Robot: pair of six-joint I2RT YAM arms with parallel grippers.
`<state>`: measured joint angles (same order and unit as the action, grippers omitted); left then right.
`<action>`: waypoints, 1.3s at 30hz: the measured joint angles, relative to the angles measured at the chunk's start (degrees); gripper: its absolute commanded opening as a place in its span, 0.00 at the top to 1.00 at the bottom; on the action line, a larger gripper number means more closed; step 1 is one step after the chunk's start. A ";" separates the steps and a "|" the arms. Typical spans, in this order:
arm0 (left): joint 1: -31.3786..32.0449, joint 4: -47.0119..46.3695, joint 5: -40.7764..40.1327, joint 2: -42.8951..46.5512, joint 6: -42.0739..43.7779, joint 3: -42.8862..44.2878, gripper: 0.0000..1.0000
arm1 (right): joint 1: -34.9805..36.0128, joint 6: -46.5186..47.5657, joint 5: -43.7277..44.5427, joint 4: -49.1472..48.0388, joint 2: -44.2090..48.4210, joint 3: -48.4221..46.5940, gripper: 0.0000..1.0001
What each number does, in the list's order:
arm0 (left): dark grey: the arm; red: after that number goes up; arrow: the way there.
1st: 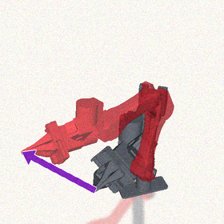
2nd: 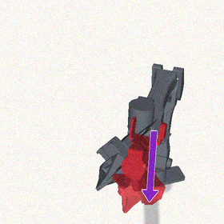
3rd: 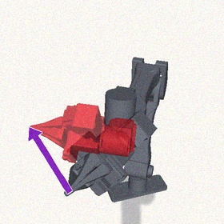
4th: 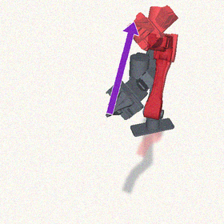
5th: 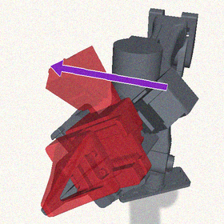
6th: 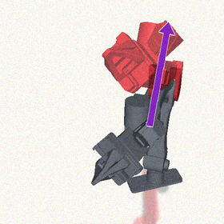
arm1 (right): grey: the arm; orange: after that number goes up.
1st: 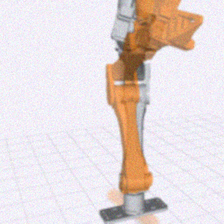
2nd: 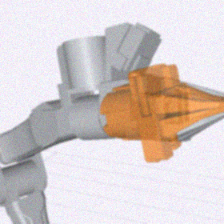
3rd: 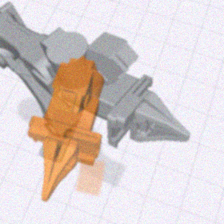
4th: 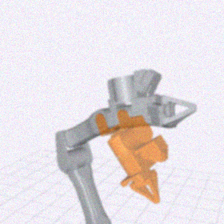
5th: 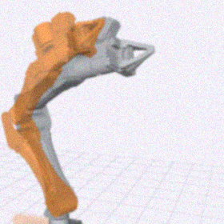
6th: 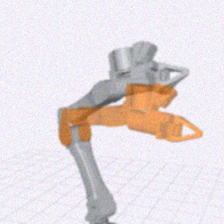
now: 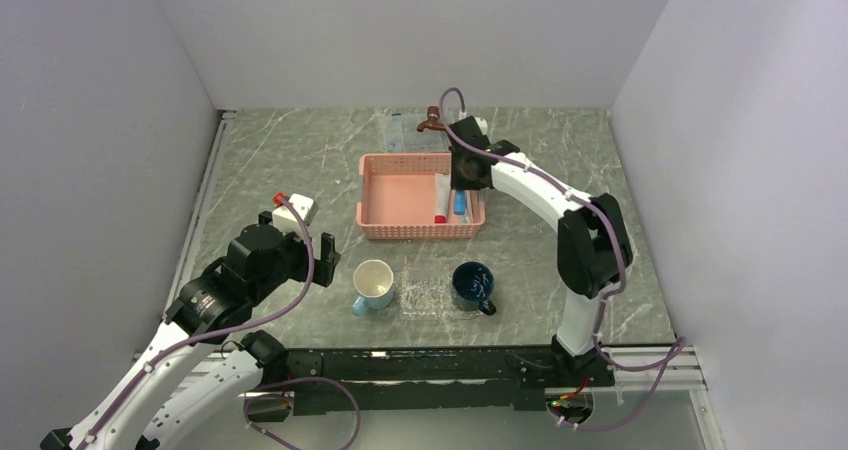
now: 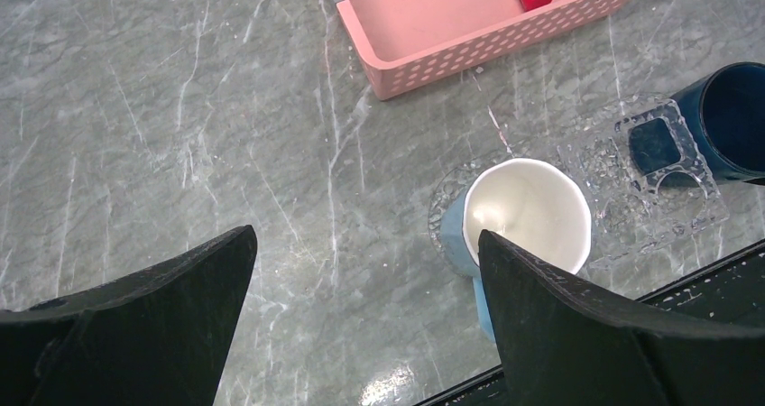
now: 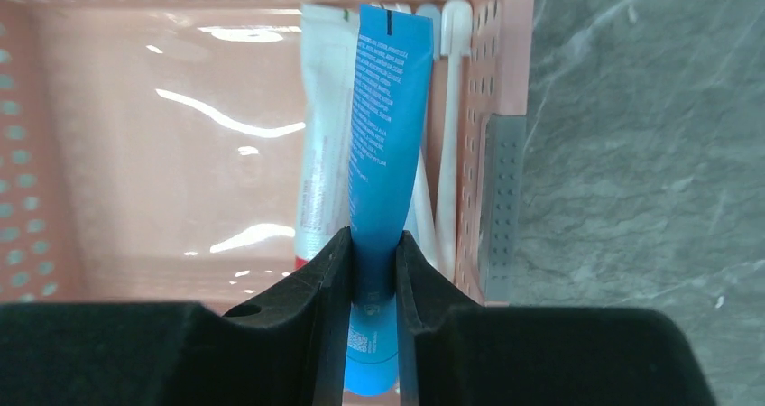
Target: Prepare toiletry sets of a toothbrush and toothpaste on the tray
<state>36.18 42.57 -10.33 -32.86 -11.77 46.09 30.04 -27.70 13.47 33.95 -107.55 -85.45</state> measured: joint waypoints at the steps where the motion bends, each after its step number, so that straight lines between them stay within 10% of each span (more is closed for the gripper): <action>1: 0.00 -0.02 0.02 0.00 0.00 0.00 0.01 | 0.00 0.57 -0.02 -0.31 1.25 0.04 0.83; 20: 0.00 -0.07 6.16 -4.11 0.74 8.70 0.01 | 3.69 15.98 -18.03 -7.06 28.63 11.43 0.79; 39: 0.00 6.64 28.92 -13.94 5.14 27.28 0.01 | 13.20 27.96 -47.08 1.70 38.53 15.02 0.80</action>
<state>36.18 49.21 18.59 -46.81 -6.63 73.36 43.24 0.25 -33.61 35.66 -69.01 -70.43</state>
